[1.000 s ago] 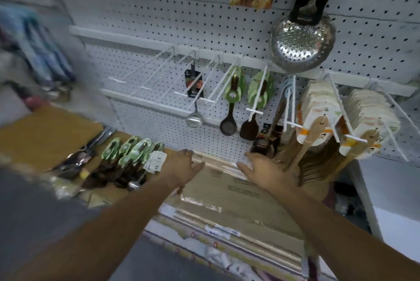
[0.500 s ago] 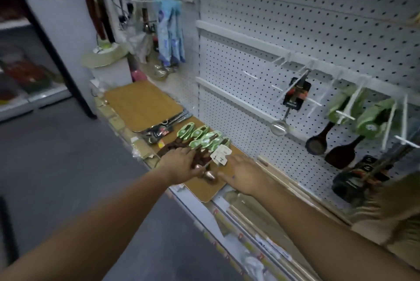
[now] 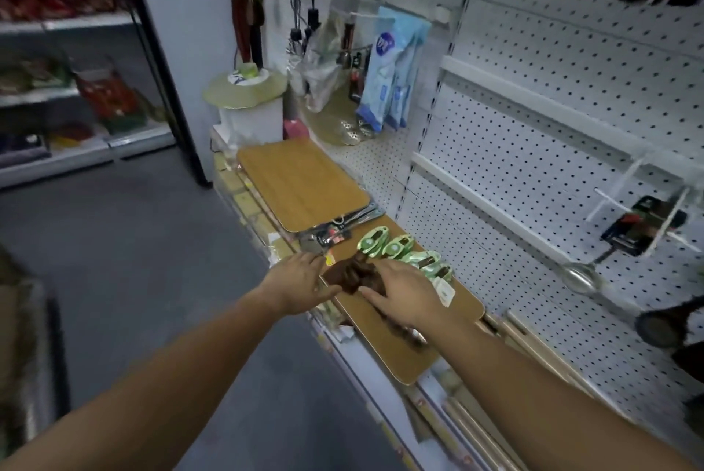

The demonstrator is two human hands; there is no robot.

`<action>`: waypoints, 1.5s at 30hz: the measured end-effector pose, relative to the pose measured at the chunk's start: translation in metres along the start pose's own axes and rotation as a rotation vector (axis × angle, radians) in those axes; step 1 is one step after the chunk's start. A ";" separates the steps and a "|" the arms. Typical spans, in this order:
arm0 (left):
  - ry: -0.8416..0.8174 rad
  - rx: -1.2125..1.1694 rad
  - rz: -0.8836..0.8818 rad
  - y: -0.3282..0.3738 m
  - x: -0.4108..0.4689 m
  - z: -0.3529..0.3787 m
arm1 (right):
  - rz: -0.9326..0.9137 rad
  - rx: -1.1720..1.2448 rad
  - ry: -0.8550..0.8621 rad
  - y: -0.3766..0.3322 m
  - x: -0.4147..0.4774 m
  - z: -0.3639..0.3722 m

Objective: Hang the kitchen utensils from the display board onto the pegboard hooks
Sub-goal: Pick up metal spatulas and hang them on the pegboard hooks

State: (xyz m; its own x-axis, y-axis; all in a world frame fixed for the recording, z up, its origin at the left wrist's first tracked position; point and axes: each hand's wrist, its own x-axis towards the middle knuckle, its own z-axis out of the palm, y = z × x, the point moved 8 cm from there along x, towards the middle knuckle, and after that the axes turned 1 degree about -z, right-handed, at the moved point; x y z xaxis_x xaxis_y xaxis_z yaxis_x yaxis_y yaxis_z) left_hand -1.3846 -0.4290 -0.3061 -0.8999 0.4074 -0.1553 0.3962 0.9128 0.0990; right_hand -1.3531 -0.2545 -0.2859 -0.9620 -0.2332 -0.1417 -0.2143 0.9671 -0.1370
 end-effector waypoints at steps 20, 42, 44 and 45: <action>-0.077 0.020 -0.064 -0.105 0.171 0.001 | -0.036 0.072 -0.069 0.022 0.213 0.016; -0.203 -0.021 0.396 -0.193 0.328 0.110 | 0.584 0.371 -0.220 0.010 0.308 0.160; -0.244 -0.045 0.373 -0.201 0.335 0.129 | 0.602 0.412 -0.236 0.006 0.318 0.184; -0.252 -0.060 0.363 -0.206 0.337 0.139 | 0.608 0.425 -0.243 0.003 0.323 0.195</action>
State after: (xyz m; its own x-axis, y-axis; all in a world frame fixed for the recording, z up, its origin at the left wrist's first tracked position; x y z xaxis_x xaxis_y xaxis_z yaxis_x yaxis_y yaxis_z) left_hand -1.7441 -0.4756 -0.5151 -0.6292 0.7018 -0.3342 0.6600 0.7094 0.2473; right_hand -1.6318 -0.3467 -0.5235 -0.8153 0.2619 -0.5165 0.4690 0.8218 -0.3235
